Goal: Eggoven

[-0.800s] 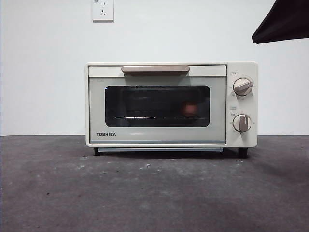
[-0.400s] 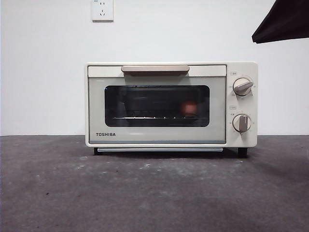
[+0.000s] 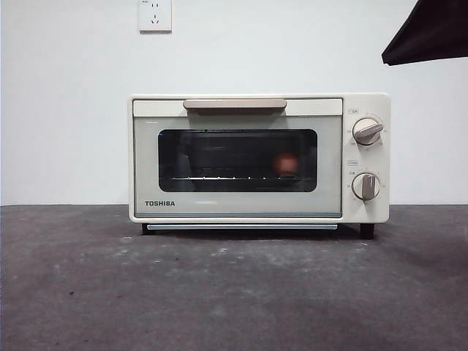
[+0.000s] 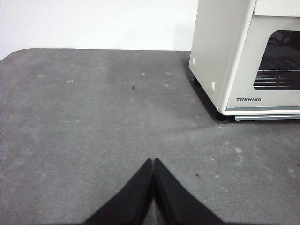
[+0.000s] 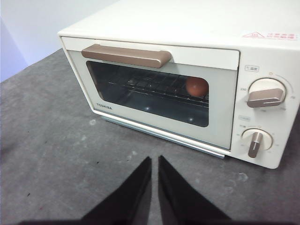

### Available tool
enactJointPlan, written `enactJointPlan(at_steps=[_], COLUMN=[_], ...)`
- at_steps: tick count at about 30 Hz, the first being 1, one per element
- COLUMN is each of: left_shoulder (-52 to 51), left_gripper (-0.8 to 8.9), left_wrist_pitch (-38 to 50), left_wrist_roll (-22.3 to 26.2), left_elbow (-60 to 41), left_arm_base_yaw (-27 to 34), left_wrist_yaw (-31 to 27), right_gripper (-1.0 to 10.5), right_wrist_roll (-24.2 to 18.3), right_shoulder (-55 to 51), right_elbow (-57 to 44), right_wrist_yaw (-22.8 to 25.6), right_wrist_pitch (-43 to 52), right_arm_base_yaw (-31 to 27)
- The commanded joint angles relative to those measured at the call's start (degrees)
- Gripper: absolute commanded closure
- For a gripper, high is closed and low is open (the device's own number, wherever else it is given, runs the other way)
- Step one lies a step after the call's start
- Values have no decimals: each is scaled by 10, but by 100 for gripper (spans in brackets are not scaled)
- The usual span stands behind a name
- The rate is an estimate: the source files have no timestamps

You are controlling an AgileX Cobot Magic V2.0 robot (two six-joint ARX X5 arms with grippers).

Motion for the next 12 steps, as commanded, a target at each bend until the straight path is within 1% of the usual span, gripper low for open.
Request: enactJointPlan(at_steps=[1, 5, 8, 12], left_shoulder=[0, 0, 0, 0], left_gripper=[806, 806, 806, 806], left_wrist_pitch=[6, 5, 5, 5], left_wrist_roll=[-5, -5, -5, -5], left_elbow=[-16, -16, -16, -16], left_arm_base_yaw=[2, 2, 2, 2], left_wrist_yaw=[1, 1, 1, 1], right_gripper=[943, 943, 943, 943], right_wrist_roll=[-20, -37, -38, -48], right_shoulder=[-43, -101, -151, -216], right_elbow=[3, -10, -38, -92], right_wrist_yaw=[6, -11, -9, -3], right_wrist_pitch=[-5, -15, -16, -15], right_arm_base_yaw=[-23, -91, -160, -236])
